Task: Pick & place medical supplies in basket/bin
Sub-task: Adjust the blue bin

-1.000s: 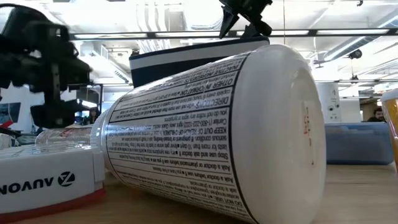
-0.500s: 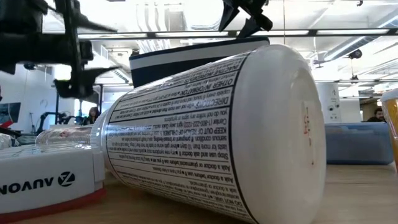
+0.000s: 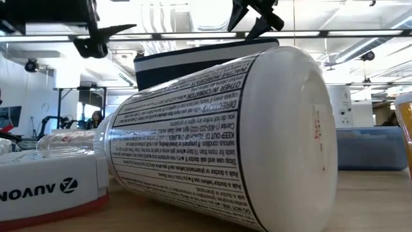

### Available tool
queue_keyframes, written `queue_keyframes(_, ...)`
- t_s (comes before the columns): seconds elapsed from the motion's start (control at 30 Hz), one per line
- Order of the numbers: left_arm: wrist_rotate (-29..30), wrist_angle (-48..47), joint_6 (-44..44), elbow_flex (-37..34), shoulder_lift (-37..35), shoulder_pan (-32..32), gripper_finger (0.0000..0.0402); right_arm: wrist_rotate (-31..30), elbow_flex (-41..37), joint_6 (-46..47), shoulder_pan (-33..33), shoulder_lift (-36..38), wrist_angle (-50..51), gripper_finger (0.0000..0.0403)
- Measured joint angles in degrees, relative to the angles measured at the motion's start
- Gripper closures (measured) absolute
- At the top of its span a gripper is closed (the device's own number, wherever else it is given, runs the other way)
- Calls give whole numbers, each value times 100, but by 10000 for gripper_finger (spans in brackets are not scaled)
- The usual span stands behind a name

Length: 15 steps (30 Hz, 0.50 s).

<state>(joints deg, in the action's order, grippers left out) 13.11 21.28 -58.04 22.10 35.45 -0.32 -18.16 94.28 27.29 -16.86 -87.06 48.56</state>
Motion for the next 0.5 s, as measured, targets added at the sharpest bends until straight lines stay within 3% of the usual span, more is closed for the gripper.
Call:
queue_keyframes(0.17, 248, -2808, 611, 1491, 80, 0, 105, 0, 0, 137, 0, 24, 4, 71)
queue_keyframes(0.37, 2311, -6133, 1186, 3104, 631, 55, 105, -86, 6, 793, -137, 35, -17, 74)
queue_keyframes(0.43, 2852, -6704, 1342, 3390, 771, 204, 105, -237, 6, 817, -221, 35, -108, 74)
queue_keyframes(0.5, 2959, -6782, 1612, 3509, 882, 436, 105, -539, 9, 816, -282, 35, -157, 74)
